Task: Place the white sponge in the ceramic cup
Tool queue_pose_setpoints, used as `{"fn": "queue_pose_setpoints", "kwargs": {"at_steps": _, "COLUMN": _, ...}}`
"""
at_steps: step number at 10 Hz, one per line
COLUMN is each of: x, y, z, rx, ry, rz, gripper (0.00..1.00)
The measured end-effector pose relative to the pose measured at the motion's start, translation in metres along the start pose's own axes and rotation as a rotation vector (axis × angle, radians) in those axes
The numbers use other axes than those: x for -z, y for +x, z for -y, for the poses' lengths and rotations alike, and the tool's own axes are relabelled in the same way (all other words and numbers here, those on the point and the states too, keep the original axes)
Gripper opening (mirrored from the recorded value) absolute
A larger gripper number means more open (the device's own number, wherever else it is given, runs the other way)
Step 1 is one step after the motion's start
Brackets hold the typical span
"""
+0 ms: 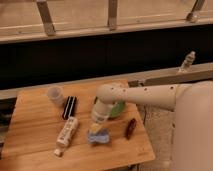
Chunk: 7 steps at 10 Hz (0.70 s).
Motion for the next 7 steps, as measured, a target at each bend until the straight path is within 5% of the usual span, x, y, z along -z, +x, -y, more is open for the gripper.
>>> {"fn": "queue_pose_setpoints", "kwargs": {"at_steps": 4, "x": 0.080, "y": -0.012, "z": 0.029, "rx": -0.042, "ry": 0.167, "rz": 0.159, "gripper": 0.13}}
{"fn": "queue_pose_setpoints", "kwargs": {"at_steps": 5, "x": 0.103, "y": -0.022, "z": 0.039, "rx": -0.034, "ry": 0.209, "rz": 0.229, "gripper": 0.13}}
{"fn": "queue_pose_setpoints", "kwargs": {"at_steps": 7, "x": 0.122, "y": -0.049, "z": 0.058, "rx": -0.004, "ry": 0.251, "rz": 0.277, "gripper": 0.13}}
